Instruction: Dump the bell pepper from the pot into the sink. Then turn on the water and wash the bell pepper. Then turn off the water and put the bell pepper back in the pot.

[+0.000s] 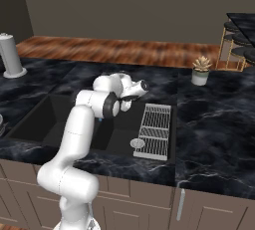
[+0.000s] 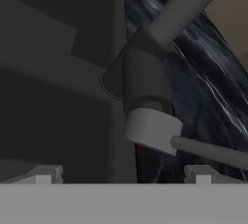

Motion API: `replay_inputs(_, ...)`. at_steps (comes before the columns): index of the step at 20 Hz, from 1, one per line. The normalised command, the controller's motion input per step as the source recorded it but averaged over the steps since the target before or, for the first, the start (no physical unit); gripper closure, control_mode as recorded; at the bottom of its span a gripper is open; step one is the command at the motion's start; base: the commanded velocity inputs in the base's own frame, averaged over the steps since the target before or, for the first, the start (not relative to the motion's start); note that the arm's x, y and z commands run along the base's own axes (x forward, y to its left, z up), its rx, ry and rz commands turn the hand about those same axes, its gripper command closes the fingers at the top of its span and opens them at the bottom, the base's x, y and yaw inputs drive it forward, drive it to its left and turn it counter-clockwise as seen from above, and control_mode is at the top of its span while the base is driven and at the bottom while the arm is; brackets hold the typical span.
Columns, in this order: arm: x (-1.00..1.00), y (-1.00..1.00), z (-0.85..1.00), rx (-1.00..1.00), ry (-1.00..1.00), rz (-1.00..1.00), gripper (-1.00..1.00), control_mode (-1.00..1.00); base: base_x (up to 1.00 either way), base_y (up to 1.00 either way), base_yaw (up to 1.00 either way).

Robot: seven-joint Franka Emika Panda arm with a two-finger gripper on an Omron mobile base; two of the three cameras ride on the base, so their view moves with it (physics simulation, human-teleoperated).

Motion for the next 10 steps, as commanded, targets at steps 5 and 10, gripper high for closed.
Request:
replay_inputs(5, 0.12, 0.09, -0.07, 0.00, 0.00, 0.00, -1.00, -1.00, 0.00, 0.00, 0.00)
replay_inputs(10, 0.02, 0.19, -0.01, 0.00, 0.00, 0.00, -1.00, -1.00, 0.00, 0.00, 0.00)
